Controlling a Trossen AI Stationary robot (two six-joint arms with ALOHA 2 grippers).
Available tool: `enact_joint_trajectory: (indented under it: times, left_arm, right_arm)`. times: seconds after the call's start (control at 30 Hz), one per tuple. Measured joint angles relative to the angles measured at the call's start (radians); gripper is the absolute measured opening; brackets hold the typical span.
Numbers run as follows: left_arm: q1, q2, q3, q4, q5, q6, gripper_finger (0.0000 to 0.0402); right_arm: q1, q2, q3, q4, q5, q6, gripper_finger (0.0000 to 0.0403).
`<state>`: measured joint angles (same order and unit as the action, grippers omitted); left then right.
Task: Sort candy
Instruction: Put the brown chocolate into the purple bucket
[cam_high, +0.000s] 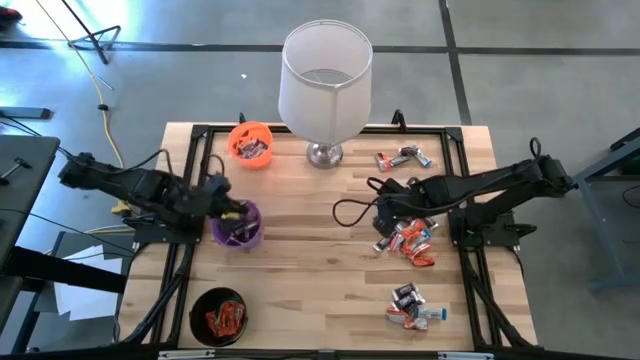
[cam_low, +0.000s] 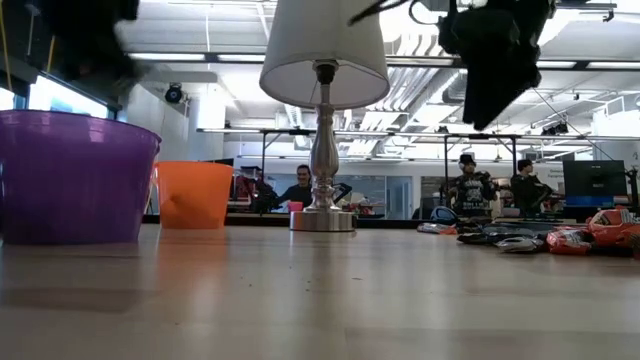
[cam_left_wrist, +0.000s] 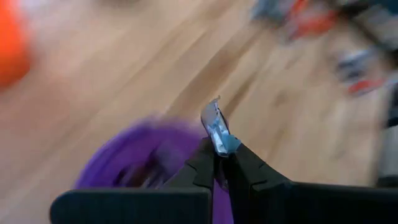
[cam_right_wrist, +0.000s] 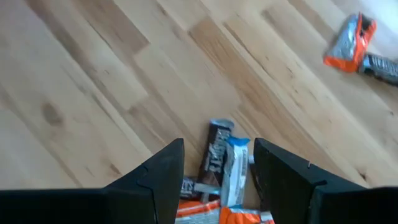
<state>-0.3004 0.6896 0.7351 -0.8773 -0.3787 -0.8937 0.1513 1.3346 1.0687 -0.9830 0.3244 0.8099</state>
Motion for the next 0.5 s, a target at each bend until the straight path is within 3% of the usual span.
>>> enact_joint_trajectory:
  times: [0.1,0.2,0.4,0.5]
  left_arm:
    - [-0.024,0.002,-0.001,-0.171,-0.001,-0.113,0.0002]
    - [-0.030,0.013,-0.001,-0.236,0.014,-0.150,0.0007]
    - [-0.030,0.039,-0.001,-0.223,0.240,-0.123,0.0045]
    - [-0.030,0.055,-0.001,-0.223,0.295,-0.067,0.0069]
  right_arm:
    - [-0.001,0.001,-0.025,0.010,0.000,0.003,0.0189]
    - [-0.012,0.001,-0.030,0.023,0.000,0.005,0.0189]
    - [-0.016,0.001,-0.030,0.057,0.001,0.002,0.0189]
    - [-0.016,0.001,-0.030,0.080,0.001,-0.004,0.0189]
